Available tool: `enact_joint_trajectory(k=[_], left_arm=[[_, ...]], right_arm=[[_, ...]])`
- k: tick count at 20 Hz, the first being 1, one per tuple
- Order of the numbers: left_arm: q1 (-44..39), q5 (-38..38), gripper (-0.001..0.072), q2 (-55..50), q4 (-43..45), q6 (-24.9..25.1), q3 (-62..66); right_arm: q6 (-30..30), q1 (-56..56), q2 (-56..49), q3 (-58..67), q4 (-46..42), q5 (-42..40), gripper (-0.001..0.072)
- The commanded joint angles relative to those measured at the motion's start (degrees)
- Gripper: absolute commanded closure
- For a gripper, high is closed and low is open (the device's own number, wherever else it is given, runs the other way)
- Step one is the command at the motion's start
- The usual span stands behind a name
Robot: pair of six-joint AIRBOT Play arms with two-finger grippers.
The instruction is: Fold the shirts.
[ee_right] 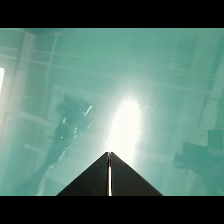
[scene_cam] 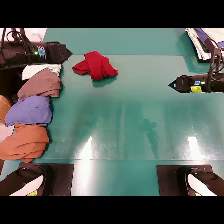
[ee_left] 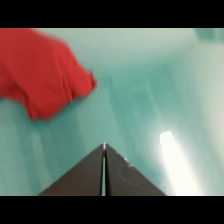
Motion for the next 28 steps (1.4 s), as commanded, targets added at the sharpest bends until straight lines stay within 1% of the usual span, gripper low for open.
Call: enact_joint_trajectory(k=[1, 2, 3, 6, 8, 9, 11, 14, 16, 19, 20, 21, 22, 23, 26, 28], left_arm=[[-0.04, 6.03, 0.0390, -1.01, 1.40, 1.70, 0.00], [-0.04, 7.30, 0.0099, -2.62, 3.04, 1.29, 0.00], [-0.02, 8.59, 0.0086, -5.18, 3.19, 1.31, 0.00], [-0.02, 14.27, 0.0086, -16.13, 2.89, 0.52, 0.02], [-0.02, 18.93, 0.0086, -24.92, 1.14, -0.98, 0.61], [0.13, 19.74, 0.0086, -29.68, -0.76, -1.22, 2.16], [0.13, 19.19, 0.0085, -38.51, -1.68, -1.14, 7.45], [0.13, 16.68, 0.0086, -47.30, -2.71, -1.09, 16.20], [0.13, 16.85, 0.0087, -49.75, -3.13, -1.07, 19.02], [0.13, 16.24, 0.0087, -50.64, -3.15, -1.07, 19.41], [0.13, 16.22, 0.0120, -50.64, -3.15, -1.07, 19.41], [0.13, 16.24, 0.0357, -50.64, -3.17, -1.07, 19.69], [0.17, 15.63, 0.0622, -50.62, -3.13, -1.07, 20.50], [0.26, 13.49, 0.0684, -50.60, -3.10, -1.09, 22.32], [1.09, 5.46, 0.0684, -47.71, -1.18, -0.98, 30.40], [1.09, 2.97, 0.0685, -42.07, 5.18, -1.01, 35.98]], right_arm=[[0.04, 0.07, -0.02, 0.04, 0.17, 0.59, 0.0697], [0.04, 0.07, -0.02, 0.04, 0.17, 0.63, 0.0697], [0.04, 0.24, -0.02, 0.04, 0.17, 0.66, 0.0697], [0.04, 0.22, -0.02, 0.04, 0.17, 0.61, 0.0697], [0.04, 0.24, -0.02, 0.04, 0.17, 0.61, 0.0697], [0.04, 0.24, -0.02, 0.04, 0.15, 0.57, 0.0697], [0.04, 0.24, -0.02, 0.04, 0.17, 0.68, 0.0697], [0.04, 0.28, -0.02, 0.04, 0.15, 1.07, 0.0697], [0.04, 0.28, -0.02, 0.04, 0.15, 1.09, 0.0697], [0.04, 0.28, -0.02, 0.04, 0.15, 1.03, 0.0697], [0.04, 0.28, -0.02, 0.04, 0.17, 0.90, 0.0697], [0.04, 0.28, 0.00, 0.07, 0.17, 0.87, 0.0697], [0.04, 0.28, 0.04, 0.07, 0.17, 0.92, 0.0697], [0.04, 0.26, 0.42, 0.07, 0.15, 0.81, 0.0697], [0.02, -0.68, 4.35, 0.09, 0.09, -3.23, 0.0697], [0.02, -2.43, 7.41, 2.21, -0.07, -5.33, 0.0697]])
